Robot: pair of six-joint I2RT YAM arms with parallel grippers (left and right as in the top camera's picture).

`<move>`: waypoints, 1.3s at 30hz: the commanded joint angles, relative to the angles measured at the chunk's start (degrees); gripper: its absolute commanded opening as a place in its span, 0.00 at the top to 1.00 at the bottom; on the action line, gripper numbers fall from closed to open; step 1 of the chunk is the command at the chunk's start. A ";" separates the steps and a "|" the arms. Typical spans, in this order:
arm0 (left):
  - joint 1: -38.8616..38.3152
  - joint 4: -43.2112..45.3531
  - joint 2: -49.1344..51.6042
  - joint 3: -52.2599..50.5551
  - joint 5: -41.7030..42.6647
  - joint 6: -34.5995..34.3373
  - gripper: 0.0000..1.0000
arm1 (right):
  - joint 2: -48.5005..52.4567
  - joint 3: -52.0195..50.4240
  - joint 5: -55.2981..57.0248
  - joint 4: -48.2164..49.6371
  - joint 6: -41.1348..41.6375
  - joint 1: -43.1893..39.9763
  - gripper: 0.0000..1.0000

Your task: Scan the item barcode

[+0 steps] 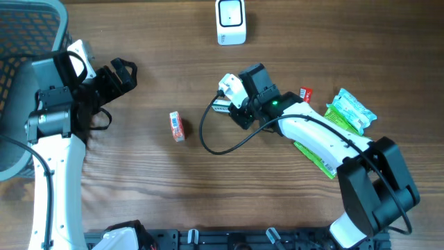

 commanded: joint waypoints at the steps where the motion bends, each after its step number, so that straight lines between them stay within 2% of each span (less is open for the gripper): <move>1: 0.26 0.17 0.20 0.79 -0.31 0.98 0.00 | -0.83 -0.37 -1.18 0.13 1.60 -0.28 0.75; 7: 0.26 0.17 0.20 0.79 -0.31 0.98 0.00 | -4.81 -0.37 -0.79 1.01 5.79 -0.28 0.75; 11: 0.26 0.17 0.20 0.79 -0.31 0.96 0.00 | -6.54 -0.37 -3.50 1.20 16.46 -0.28 0.78; 15: 0.26 0.17 0.20 0.79 -0.31 0.98 0.00 | -6.47 -0.37 -11.69 1.49 24.68 -0.28 0.79; 19: 0.26 0.17 0.20 0.76 -0.31 0.98 0.00 | -6.47 -0.37 -12.26 1.57 33.29 -0.28 0.79; 22: 0.26 0.17 0.20 0.79 -0.31 0.96 0.00 | -6.21 -0.37 -16.13 1.57 34.93 -0.28 0.79; 27: 0.26 0.17 0.20 0.79 -0.31 0.96 0.00 | -1.92 -0.44 -18.36 1.62 42.25 -0.28 0.80; 31: 0.26 0.17 0.20 0.79 -0.31 0.96 0.00 | 3.93 -0.44 -27.04 5.11 48.00 -1.03 0.80; 35: 0.26 0.17 0.20 0.79 -0.31 0.96 0.00 | 8.66 -0.44 -29.77 7.58 56.68 -4.07 0.80; 37: 0.26 0.17 0.20 0.79 -0.31 0.98 0.00 | 9.29 -0.44 -31.06 7.37 57.48 -5.77 0.80; 38: 0.26 0.17 0.20 0.79 -0.31 0.98 0.00 | 9.46 -0.44 -31.21 7.13 57.75 -6.62 0.79; 39: 0.26 0.17 0.20 0.79 -0.31 0.98 0.00 | 9.46 -0.44 -30.95 7.04 57.66 -7.39 0.68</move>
